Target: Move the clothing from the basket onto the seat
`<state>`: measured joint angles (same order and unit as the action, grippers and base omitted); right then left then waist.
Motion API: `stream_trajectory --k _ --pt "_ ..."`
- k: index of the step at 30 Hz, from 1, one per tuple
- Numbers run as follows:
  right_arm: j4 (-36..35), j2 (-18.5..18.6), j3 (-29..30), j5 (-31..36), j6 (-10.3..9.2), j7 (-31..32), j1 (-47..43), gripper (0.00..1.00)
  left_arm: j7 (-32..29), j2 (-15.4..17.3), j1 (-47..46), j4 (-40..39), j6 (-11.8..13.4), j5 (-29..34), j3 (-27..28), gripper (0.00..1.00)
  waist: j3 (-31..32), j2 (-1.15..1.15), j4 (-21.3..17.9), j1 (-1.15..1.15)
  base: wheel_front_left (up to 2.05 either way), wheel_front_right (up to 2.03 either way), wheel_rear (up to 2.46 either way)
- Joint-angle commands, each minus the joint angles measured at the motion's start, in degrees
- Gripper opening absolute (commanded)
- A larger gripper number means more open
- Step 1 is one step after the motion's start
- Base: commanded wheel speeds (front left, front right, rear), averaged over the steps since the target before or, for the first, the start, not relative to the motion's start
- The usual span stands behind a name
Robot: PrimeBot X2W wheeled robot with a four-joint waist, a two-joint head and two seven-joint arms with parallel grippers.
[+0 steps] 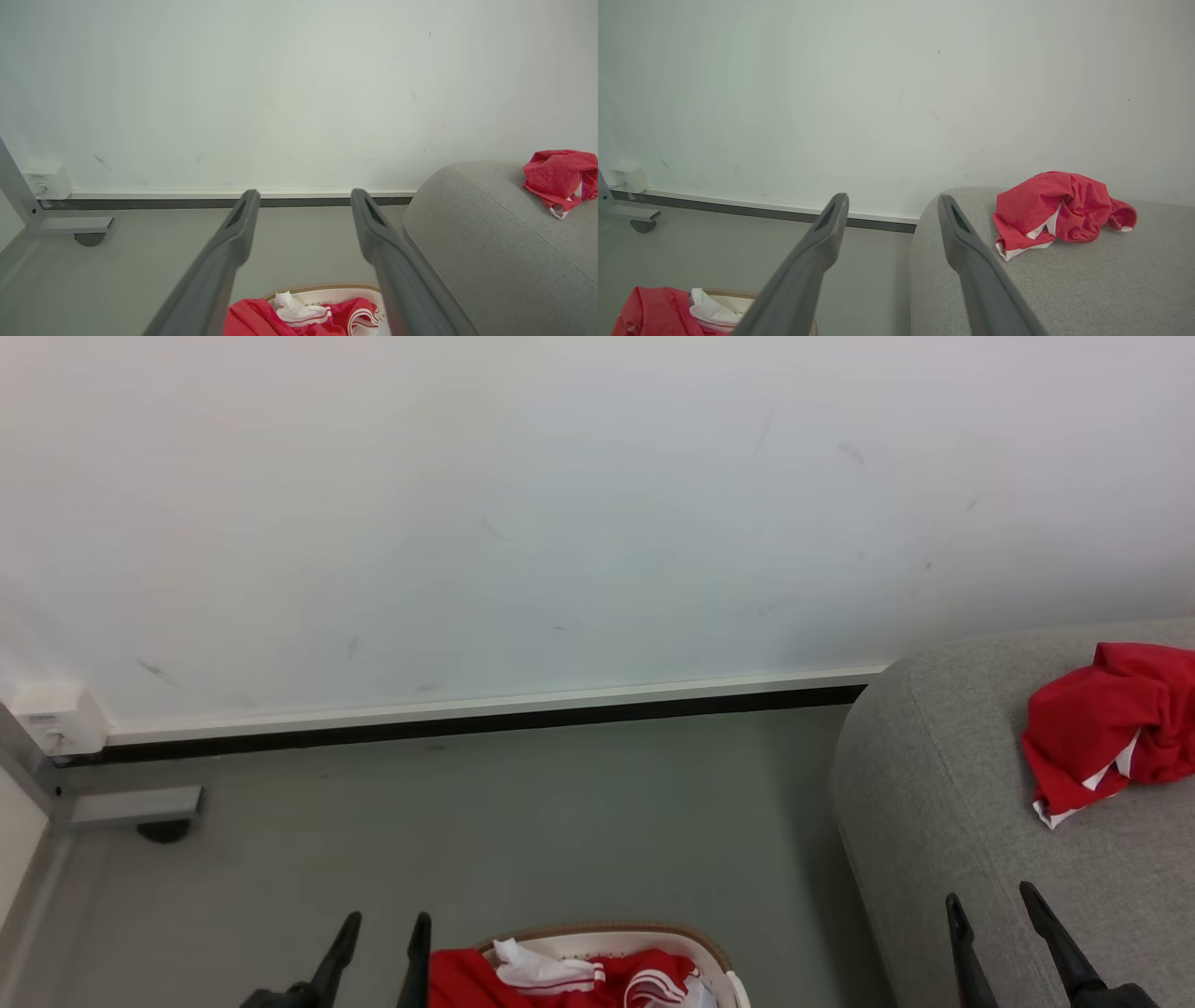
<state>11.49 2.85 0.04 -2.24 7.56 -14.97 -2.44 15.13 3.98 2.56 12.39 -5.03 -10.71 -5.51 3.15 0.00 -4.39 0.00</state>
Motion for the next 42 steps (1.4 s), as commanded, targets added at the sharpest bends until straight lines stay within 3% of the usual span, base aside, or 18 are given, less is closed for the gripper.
stream_trajectory --k 1,11,18,33,42 --pt "-0.2 0.0 0.2 -0.2 -0.15 -0.2 1.0 1.00 0.0 -0.2 -0.7 0.5 -0.3 0.8 -0.3 1.00 -0.5 0.00 -0.2 0.00 0.00 0.00 0.00" --pt "-1.1 0.0 1.0 -0.5 -0.15 -0.2 2.5 1.00 0.0 -0.7 -4.8 7.1 -1.3 2.3 -6.0 1.00 -4.2 0.00 -2.5 0.00 0.00 0.00 0.00" --pt "-2.5 0.0 1.6 -1.0 -0.15 -0.2 5.4 1.00 -1.5 -0.8 -11.2 12.6 -1.7 3.3 -11.2 1.00 -11.0 0.00 -4.1 0.00 0.00 0.00 0.00" --pt "-6.8 0.0 0.8 -6.4 -0.15 -0.2 17.0 1.00 -10.7 0.2 -29.9 29.7 -2.4 5.7 -19.8 1.00 -32.0 0.00 -8.8 0.00 0.00 0.00 0.00" --pt "-10.1 0.0 1.1 -9.9 -0.15 -0.2 22.3 1.00 -11.1 1.3 -40.6 39.3 -2.5 5.2 -20.7 1.00 -43.6 0.00 -11.1 0.00 0.00 0.00 0.00"
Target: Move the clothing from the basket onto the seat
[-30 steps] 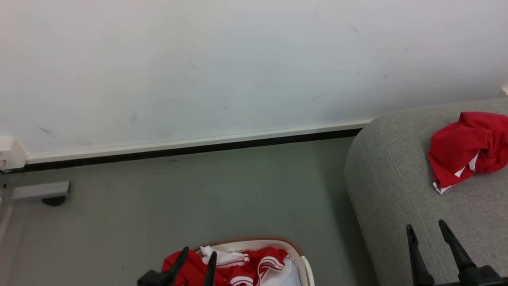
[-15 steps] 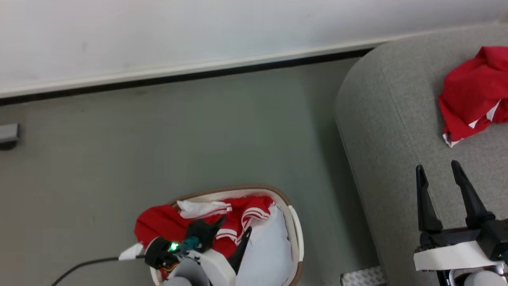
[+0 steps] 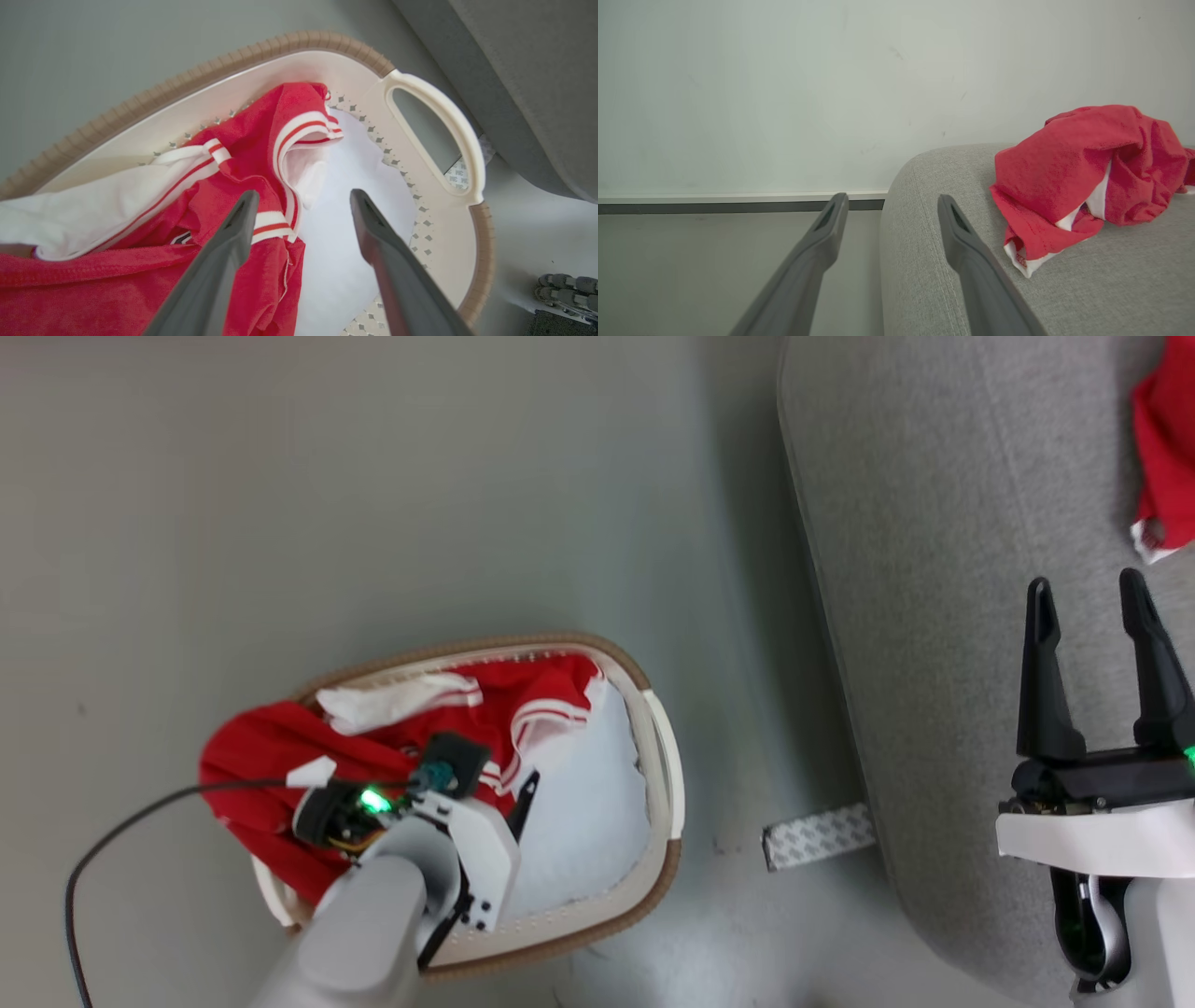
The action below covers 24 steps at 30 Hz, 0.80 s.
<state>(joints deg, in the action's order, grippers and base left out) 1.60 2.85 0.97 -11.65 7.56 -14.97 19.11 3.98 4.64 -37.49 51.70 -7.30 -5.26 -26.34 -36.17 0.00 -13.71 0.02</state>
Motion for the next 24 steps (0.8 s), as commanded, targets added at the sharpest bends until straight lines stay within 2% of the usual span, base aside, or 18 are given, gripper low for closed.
stream_trajectory --k 1,11,18,19,20,21,22,24 --pt "-0.6 0.0 0.1 -0.6 -0.15 -0.2 1.1 1.00 0.2 0.7 -1.5 0.9 -0.2 -0.2 0.0 1.00 -5.3 0.00 -2.0 -0.02 0.00 0.00 0.00" --pt "-3.6 0.0 0.1 -2.0 -0.15 -0.2 3.5 1.00 1.9 2.4 -11.8 8.6 0.1 0.8 -0.8 1.00 -14.3 0.00 -3.9 -0.02 0.00 0.00 0.00" --pt "-4.3 0.0 0.0 -2.5 -0.15 -0.2 3.5 1.00 4.2 1.7 -15.7 12.8 0.2 0.9 -1.7 1.00 -17.3 0.00 -4.2 -0.02 0.00 0.00 0.00" --pt "-4.3 0.0 -0.1 -2.6 -0.15 -0.2 3.5 1.00 4.7 1.6 -16.1 13.4 0.3 1.0 -1.9 0.89 -17.5 0.00 -4.3 -0.02 0.00 0.00 0.00" --pt "-4.3 0.0 -0.1 -2.6 -0.15 -0.2 3.5 1.00 5.3 1.5 -16.4 13.9 0.4 1.0 -2.0 0.49 -17.6 0.00 -4.3 -0.02 0.00 0.00 0.00" --pt "-4.2 0.0 -0.2 -2.5 -0.15 -0.2 3.5 1.00 6.1 1.3 -16.6 14.2 0.5 1.1 -2.3 0.27 -17.6 0.00 -4.3 -0.02 0.00 0.00 0.00" --pt "-4.1 0.0 -0.2 -2.6 -0.15 -0.2 3.7 1.00 6.8 1.2 -16.7 14.6 0.6 1.2 -2.4 0.00 -17.6 0.00 -4.3 -0.02 0.00 0.00 0.00" --pt "-3.8 0.0 0.2 -2.4 -0.15 -0.2 3.8 1.00 7.6 0.8 -16.9 15.6 0.6 1.0 -2.7 0.00 -17.3 0.00 -4.0 -0.02 0.00 0.00 0.00"
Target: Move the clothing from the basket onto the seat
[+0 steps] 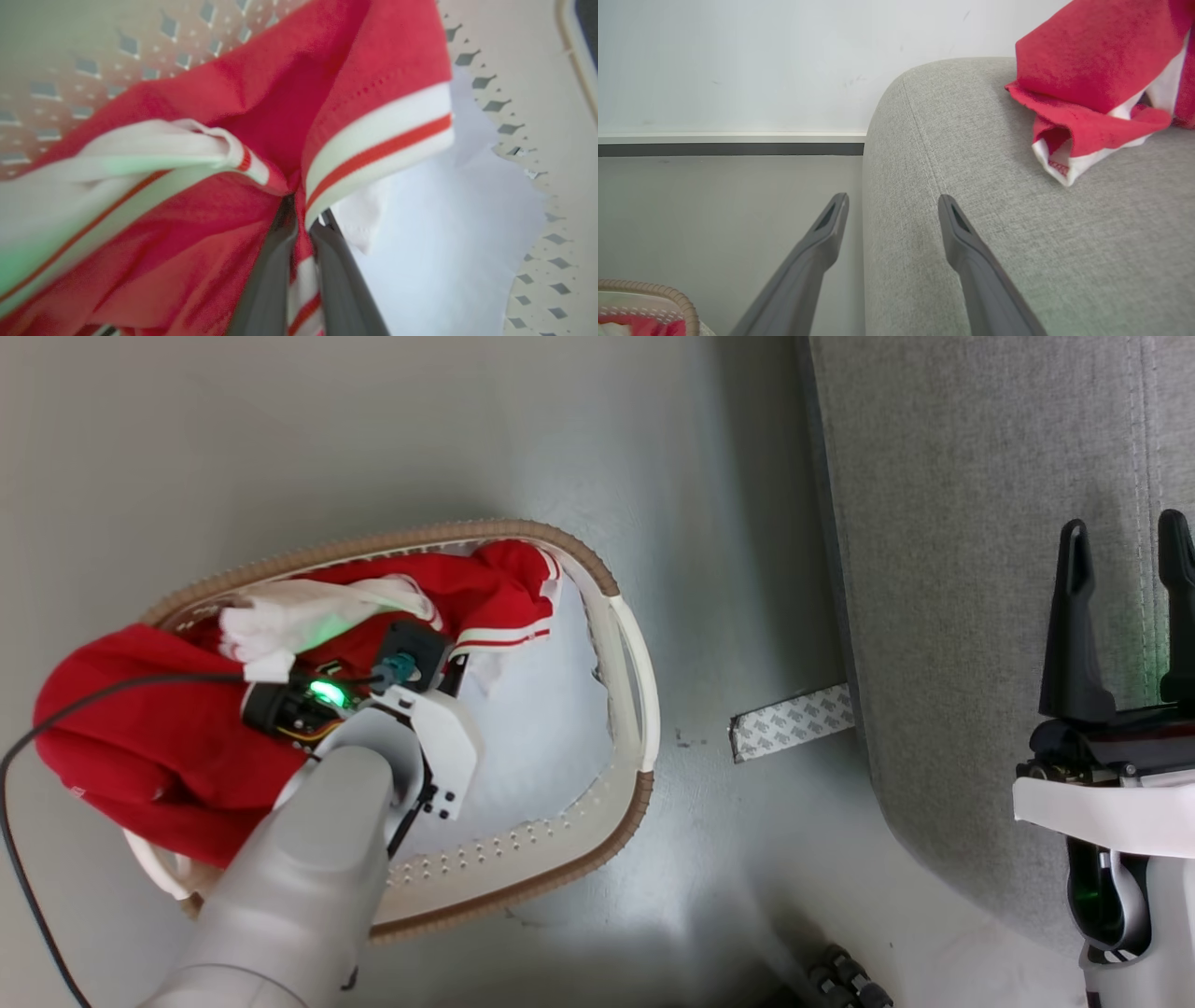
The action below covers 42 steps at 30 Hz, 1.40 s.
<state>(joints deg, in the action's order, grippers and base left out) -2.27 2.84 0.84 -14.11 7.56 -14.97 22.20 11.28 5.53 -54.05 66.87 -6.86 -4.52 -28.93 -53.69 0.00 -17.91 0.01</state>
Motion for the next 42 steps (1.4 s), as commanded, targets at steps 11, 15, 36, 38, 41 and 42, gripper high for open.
stream_trajectory --k 11,15,36,38,41,42 --pt "2.4 0.0 2.6 2.2 -0.15 -0.2 -2.8 1.00 3.8 -2.2 6.4 -3.0 -0.3 -6.1 1.7 0.00 12.1 0.00 5.6 -0.01 0.00 0.00 0.00" --pt "3.7 0.0 2.6 3.0 -0.15 -0.2 -4.9 1.00 3.9 -2.1 12.6 -9.8 -0.4 -8.1 3.2 0.00 19.1 0.00 7.5 -0.01 0.00 0.00 0.00" --pt "10.7 0.1 2.0 6.3 -0.15 -0.2 -20.4 1.00 0.8 2.1 35.5 -43.1 2.5 -13.7 9.3 0.00 50.3 0.00 15.3 -0.01 0.00 0.00 0.00" --pt "10.9 0.1 1.7 6.2 -0.15 -0.2 -21.2 1.00 -0.8 2.9 36.5 -47.2 3.1 -13.9 9.4 0.00 52.0 0.00 15.5 -0.01 0.00 0.00 0.00" --pt "11.4 0.0 1.2 6.2 -0.15 -0.2 -22.3 1.00 -3.3 4.1 37.6 -52.9 3.9 -13.9 9.7 0.00 54.0 0.00 15.6 -0.01 0.00 0.00 0.00" --pt "11.5 0.1 1.1 6.1 -0.15 -0.2 -22.6 1.00 -4.1 4.6 37.8 -54.6 4.3 -13.7 9.8 0.00 54.4 0.00 15.6 -0.01 0.00 0.00 0.00"
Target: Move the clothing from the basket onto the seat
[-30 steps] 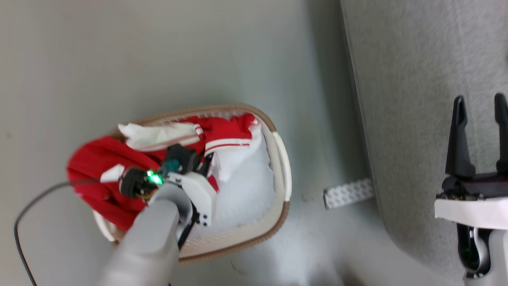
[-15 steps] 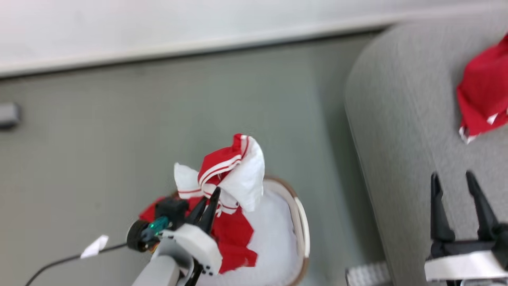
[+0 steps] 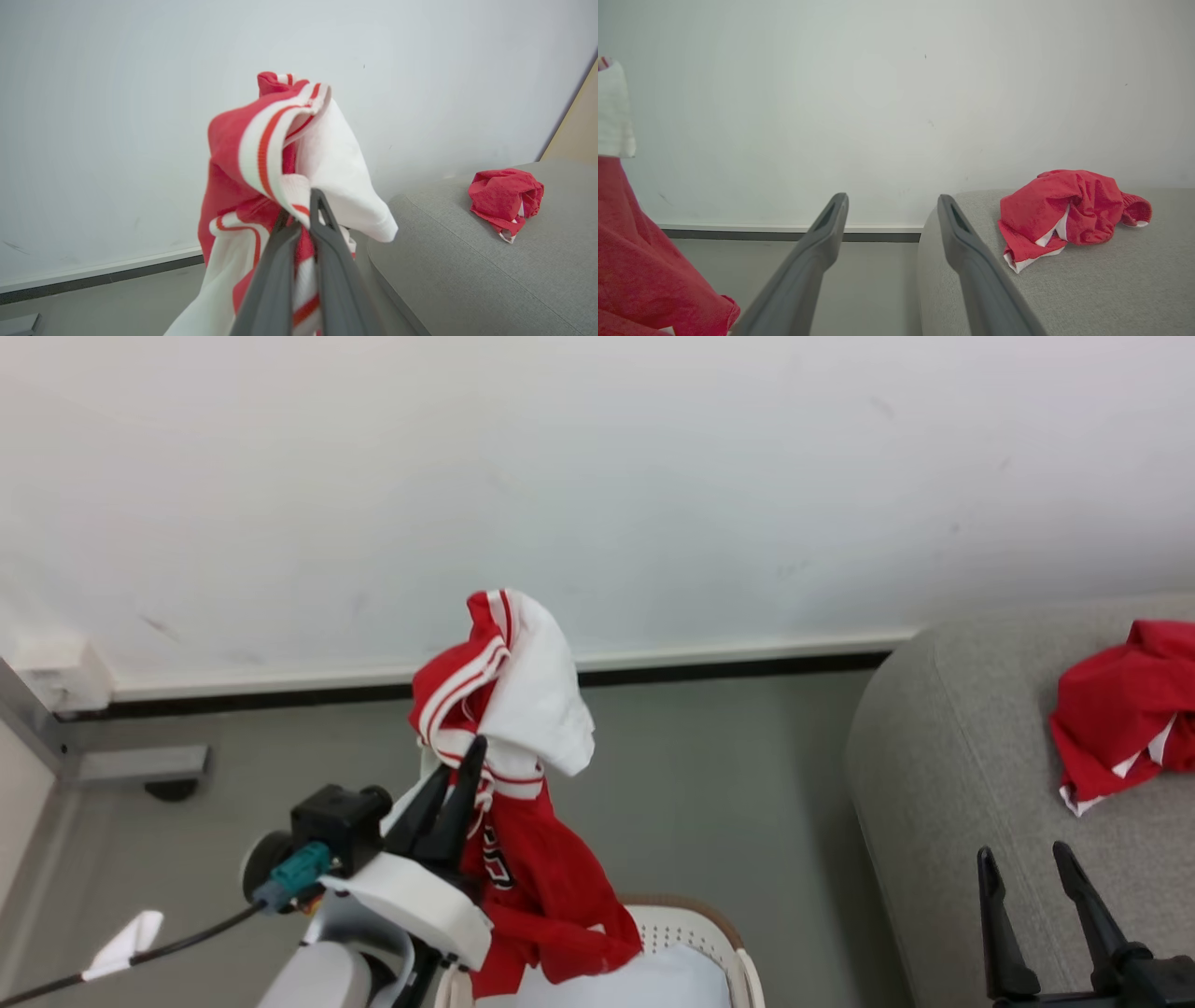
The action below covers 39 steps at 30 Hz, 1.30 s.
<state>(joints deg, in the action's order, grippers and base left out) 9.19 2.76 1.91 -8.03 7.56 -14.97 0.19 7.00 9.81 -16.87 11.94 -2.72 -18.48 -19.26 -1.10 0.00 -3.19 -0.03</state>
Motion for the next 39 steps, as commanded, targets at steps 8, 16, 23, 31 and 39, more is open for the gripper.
stream_trajectory --k 8,16,23,31,39 --pt "0.8 0.1 -2.0 -0.6 -0.15 -0.2 -2.3 1.00 -4.2 2.8 1.4 -7.9 1.9 -0.5 1.7 0.00 4.7 0.00 0.1 0.03 0.00 0.00 0.00" --pt "0.8 0.1 -3.9 -0.7 -0.15 -0.2 -3.4 1.00 -5.8 3.3 2.1 -10.7 3.0 -1.2 2.0 0.00 5.9 0.00 -0.8 0.03 0.00 0.00 0.00" --pt "0.6 0.1 -4.3 0.0 -0.15 -0.2 -2.9 1.00 -6.2 3.3 1.6 -11.1 3.0 -1.3 1.3 0.00 5.4 0.00 -0.9 0.03 0.00 0.00 0.00" --pt "0.2 0.1 -5.3 0.6 -0.15 -0.2 -2.4 1.00 -5.6 2.7 0.8 -10.8 3.1 -1.3 0.5 0.00 5.0 0.00 -0.9 0.03 0.00 0.00 0.00" --pt "1.5 0.1 -15.3 1.7 -0.15 -0.2 1.6 1.00 -5.9 2.0 -0.1 -11.4 3.1 -1.3 -0.8 0.00 4.4 0.00 -1.3 0.03 0.00 0.00 0.00"
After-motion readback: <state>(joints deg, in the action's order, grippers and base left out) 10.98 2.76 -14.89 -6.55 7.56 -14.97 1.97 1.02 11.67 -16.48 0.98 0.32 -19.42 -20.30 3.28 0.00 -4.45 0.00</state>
